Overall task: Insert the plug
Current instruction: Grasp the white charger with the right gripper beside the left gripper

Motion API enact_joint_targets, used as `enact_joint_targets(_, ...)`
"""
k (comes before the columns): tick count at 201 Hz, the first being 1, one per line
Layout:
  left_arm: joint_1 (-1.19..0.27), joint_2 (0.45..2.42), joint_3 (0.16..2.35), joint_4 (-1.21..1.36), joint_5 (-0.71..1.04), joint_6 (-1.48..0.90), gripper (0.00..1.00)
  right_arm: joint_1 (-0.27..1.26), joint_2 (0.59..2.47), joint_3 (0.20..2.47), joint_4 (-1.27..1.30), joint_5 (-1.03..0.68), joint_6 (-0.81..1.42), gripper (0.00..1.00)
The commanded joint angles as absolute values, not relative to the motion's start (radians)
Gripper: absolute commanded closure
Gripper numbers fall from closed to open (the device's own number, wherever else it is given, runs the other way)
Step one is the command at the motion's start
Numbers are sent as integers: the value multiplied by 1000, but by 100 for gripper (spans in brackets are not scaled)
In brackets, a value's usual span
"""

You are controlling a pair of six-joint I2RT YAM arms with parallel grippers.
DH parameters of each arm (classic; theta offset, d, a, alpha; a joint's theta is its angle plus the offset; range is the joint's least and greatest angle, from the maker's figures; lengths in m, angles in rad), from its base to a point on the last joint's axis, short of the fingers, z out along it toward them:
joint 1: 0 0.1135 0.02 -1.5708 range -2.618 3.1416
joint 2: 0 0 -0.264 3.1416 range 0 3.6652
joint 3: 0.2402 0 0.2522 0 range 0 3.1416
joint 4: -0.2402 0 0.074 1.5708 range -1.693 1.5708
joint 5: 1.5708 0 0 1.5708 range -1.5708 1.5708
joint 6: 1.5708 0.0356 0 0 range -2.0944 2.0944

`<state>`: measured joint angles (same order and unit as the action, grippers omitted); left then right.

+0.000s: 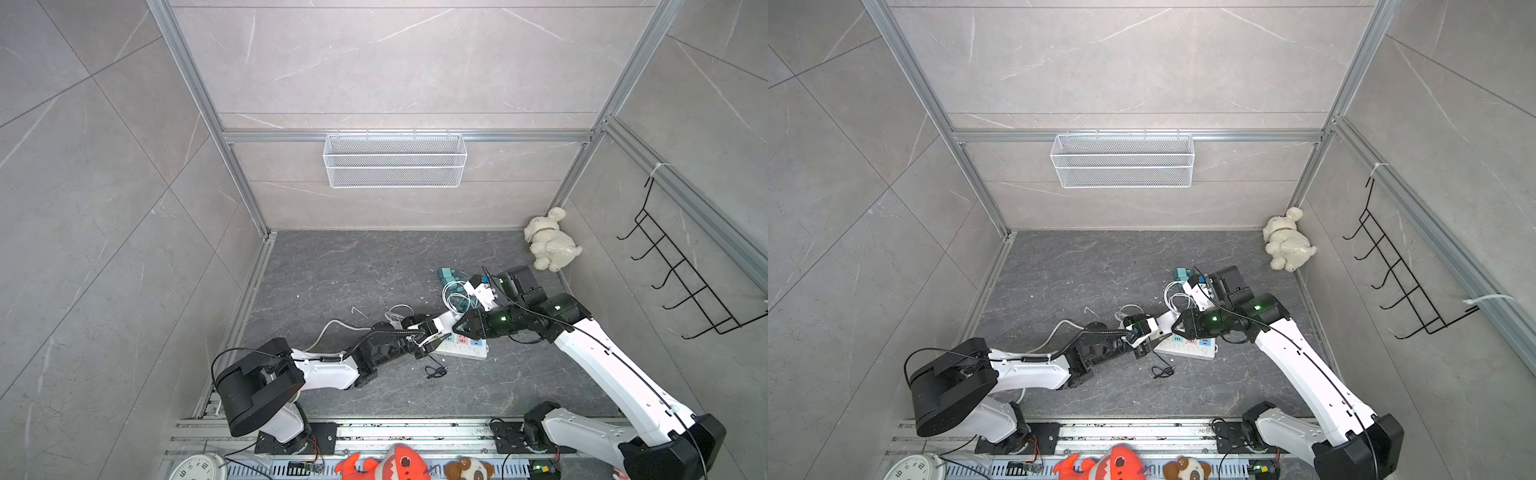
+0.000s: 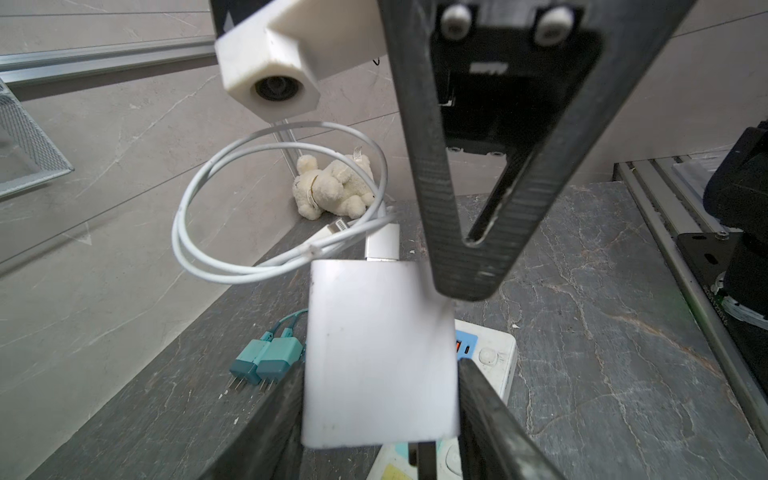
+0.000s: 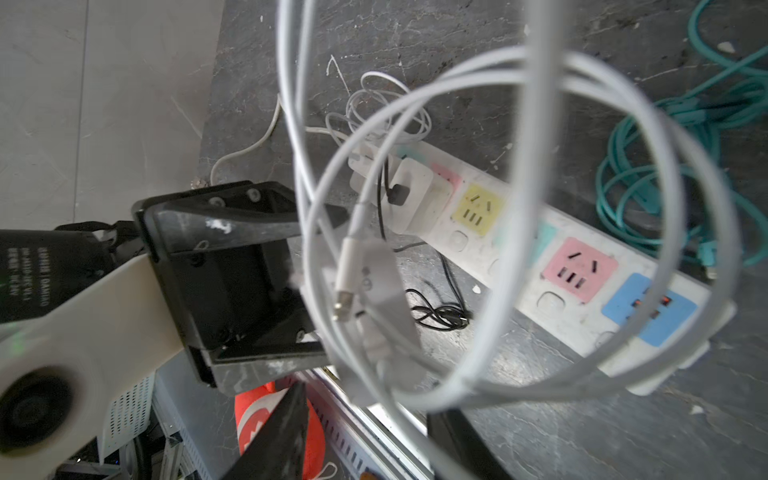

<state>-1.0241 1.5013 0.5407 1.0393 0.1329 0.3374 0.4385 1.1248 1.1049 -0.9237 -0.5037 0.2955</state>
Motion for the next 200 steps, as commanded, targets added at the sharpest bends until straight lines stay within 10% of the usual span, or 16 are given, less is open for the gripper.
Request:
enact_joint_targets(1, -1024, 1437, 534, 1097, 141, 353, 81, 446, 1122, 1122, -933, -434, 298, 49)
enact_joint_targets(200, -1023, 1468, 609, 1031, 219, 321, 82, 499, 1180, 1089, -747, -606, 281, 55)
